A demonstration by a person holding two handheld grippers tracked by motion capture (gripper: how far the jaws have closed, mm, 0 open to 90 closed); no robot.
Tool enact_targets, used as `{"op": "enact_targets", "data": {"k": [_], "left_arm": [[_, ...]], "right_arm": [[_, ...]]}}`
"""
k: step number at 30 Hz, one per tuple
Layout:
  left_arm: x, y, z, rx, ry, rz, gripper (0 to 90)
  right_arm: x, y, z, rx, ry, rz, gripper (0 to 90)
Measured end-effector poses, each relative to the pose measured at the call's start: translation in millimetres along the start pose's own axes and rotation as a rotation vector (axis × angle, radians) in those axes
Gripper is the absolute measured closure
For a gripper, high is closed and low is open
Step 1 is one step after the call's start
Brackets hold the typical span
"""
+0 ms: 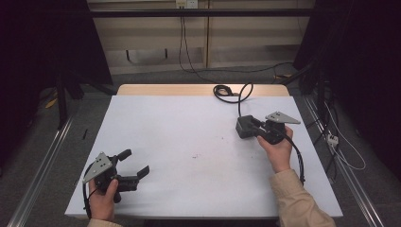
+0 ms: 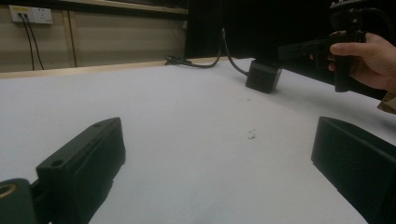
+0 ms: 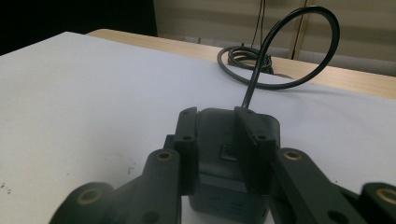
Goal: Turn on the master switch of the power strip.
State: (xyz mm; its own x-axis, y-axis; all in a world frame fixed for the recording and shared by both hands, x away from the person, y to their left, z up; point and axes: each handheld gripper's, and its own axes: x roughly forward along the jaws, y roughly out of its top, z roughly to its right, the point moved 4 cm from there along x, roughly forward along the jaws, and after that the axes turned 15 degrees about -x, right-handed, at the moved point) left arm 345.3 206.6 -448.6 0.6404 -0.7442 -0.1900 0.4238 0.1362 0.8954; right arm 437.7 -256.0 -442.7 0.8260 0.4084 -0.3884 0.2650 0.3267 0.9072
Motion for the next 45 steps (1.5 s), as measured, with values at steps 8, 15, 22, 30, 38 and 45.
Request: {"op": "enact_targets", "data": {"k": [8, 15, 22, 30, 38, 45], "left_arm": [[0.2, 0.1, -0.1, -0.001, -0.002, 0.000, 2.5], [1.2, 0.1, 0.0, -0.002, -0.006, -0.002, 2.5], [2.0, 0.8, 0.6, -0.005, -0.010, 0.001, 2.5], [3.1, 2.1, 0.8, -0.008, -0.012, 0.009, 2.5], [3.0, 2.5, 1.8, -0.009, -0.014, 0.012, 2.5], [1.9, 3.2, 1.2, -0.008, -0.012, 0.015, 2.5]], "right_arm": [[-2.5, 2.5, -3.8, 0.022, 0.033, 0.018, 50.4], [-5.5, 2.2, -4.3, 0.064, 0.063, 0.014, 33.3], [-8.9, 2.4, -9.2, 0.018, 0.056, -0.028, 20.0], [-13.7, 2.6, -17.9, 0.040, 0.108, -0.013, 18.2], [-24.4, -0.9, -18.6, 0.066, 0.115, 0.019, 17.4], [-31.0, -2.0, -23.8, 0.061, 0.131, 0.025, 17.2]]}}
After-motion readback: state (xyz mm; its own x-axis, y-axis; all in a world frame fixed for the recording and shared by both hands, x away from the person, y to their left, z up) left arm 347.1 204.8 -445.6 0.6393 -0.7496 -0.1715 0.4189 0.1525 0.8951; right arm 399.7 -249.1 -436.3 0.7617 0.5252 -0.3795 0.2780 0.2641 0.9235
